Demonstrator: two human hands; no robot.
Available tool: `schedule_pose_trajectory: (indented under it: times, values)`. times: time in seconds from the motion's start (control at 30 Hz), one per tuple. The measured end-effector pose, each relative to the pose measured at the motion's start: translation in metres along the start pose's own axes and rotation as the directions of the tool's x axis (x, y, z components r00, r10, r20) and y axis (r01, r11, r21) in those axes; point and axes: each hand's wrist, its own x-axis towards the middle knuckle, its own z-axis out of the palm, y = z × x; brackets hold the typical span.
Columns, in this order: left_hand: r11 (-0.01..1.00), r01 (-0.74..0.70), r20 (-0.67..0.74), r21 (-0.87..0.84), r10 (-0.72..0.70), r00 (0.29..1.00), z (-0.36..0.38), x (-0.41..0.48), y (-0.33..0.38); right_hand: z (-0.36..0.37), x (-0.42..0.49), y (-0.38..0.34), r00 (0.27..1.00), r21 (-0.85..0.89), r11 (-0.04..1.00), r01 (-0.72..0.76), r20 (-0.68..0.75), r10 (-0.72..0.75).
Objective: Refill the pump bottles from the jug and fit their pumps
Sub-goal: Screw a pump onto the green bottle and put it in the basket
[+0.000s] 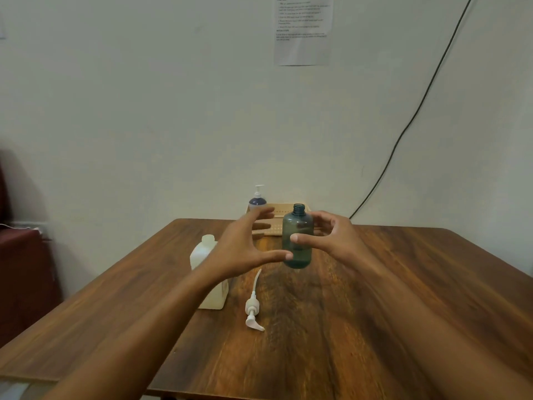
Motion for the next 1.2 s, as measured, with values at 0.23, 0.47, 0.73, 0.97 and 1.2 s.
schedule_pose_trajectory:
  times: [0.23,0.47,0.73,0.97,1.2]
  values:
    - [0.994,0.033,-0.006,-0.1,-0.033,0.999,0.041,0.015,-0.001,0.0,-0.003,-0.005,1.0,-0.028,1.0,0.001,-0.005,-0.001]
    - [0.996,0.047,-0.117,-0.079,-0.056,0.991,0.057,0.017,-0.009,-0.003,-0.006,-0.002,1.0,-0.074,0.997,-0.009,0.003,0.009]
    - [0.993,0.052,-0.123,-0.103,-0.064,0.99,0.061,0.013,-0.013,-0.039,-0.008,-0.003,0.989,-0.322,0.943,0.083,0.144,-0.038]
    - [0.991,0.071,-0.141,-0.111,-0.086,0.986,0.059,0.012,-0.018,-0.115,-0.024,0.036,0.923,-0.764,0.54,0.354,0.38,-0.066]
    - [0.989,0.087,-0.128,-0.121,-0.103,0.986,0.064,0.009,-0.019,-0.164,-0.057,0.086,0.852,-0.859,0.264,0.439,0.492,0.182]
